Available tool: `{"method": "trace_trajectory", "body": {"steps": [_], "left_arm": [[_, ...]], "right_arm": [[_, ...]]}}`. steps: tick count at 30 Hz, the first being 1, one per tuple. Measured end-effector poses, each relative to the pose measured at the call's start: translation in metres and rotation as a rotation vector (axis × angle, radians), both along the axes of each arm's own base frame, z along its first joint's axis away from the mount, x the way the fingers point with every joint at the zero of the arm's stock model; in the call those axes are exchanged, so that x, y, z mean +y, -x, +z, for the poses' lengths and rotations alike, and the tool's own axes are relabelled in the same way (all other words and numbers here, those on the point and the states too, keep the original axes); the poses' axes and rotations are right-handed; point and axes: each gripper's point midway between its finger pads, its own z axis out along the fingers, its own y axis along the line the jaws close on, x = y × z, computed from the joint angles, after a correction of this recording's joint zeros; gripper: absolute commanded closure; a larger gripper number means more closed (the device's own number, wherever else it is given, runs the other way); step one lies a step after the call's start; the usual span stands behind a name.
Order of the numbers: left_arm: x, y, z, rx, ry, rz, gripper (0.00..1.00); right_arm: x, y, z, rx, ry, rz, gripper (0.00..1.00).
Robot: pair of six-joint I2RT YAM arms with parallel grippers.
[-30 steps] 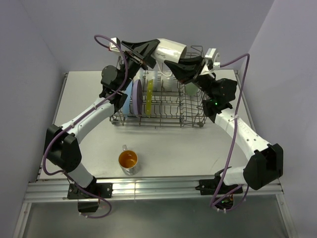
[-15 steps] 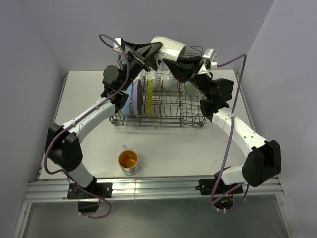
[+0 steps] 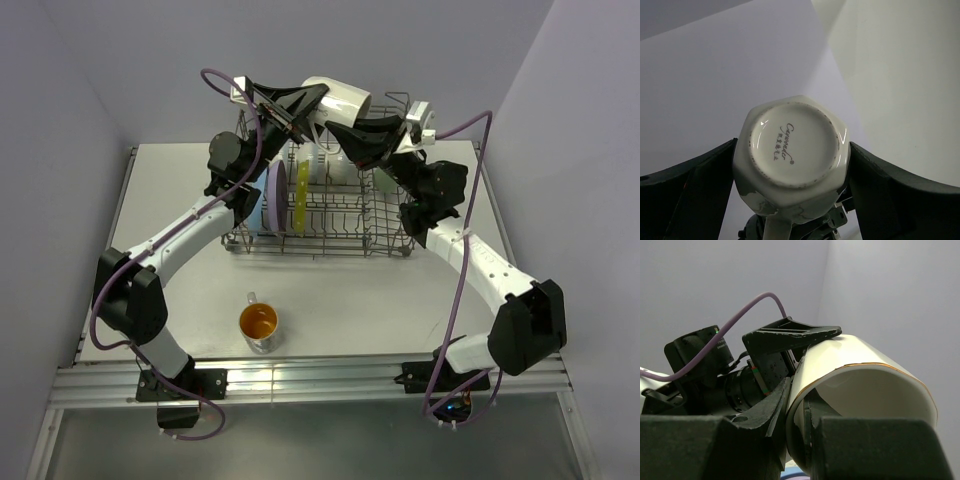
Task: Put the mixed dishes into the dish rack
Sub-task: Pass the cup from the right arm to the left
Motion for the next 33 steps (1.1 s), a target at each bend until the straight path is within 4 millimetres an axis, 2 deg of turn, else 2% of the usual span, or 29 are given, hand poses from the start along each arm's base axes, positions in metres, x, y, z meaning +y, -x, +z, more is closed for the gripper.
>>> {"method": "trace_trajectory", "body": {"steps": [11,19,21,22,24,25,27,28,33], "left_arm": [[0.002,-0.002,-0.009,-0.011,-0.04,-0.012,0.12],[0.001,0.005,-0.013,-0.028,-0.07,-0.064,0.12],[0.001,0.006,-0.013,-0.029,-0.072,-0.07,0.15],[0.001,0.006,-0.013,-0.029,-0.073,-0.071,0.19],[0.0,0.006,-0.014,-0.03,-0.073,-0.074,0.44],[0.001,0.006,-0.014,-0.027,-0.072,-0.076,0.59],[0.001,0.007,-0.014,-0.025,-0.072,-0.08,1.0],[0.001,0.006,-0.015,-0.021,-0.071,-0.082,1.0],[0.001,0.005,-0.02,-0.007,-0.076,-0.088,1.0]], "right_arm": [[-0.001,0.002,-0.006,0.039,0.009,0.048,1.0],[-0.002,0.006,-0.01,0.075,0.022,0.106,1.0],[-0.002,0.007,-0.01,0.077,0.023,0.11,1.0],[-0.002,0.007,-0.01,0.078,0.023,0.112,1.0],[-0.002,0.007,-0.011,0.078,0.024,0.112,1.0],[-0.002,0.007,-0.011,0.078,0.024,0.111,1.0],[-0.002,0.006,-0.012,0.08,0.025,0.11,1.0],[-0.002,0.006,-0.013,0.081,0.025,0.108,0.99],[-0.002,0.004,-0.018,0.095,0.029,0.107,0.71]]}}
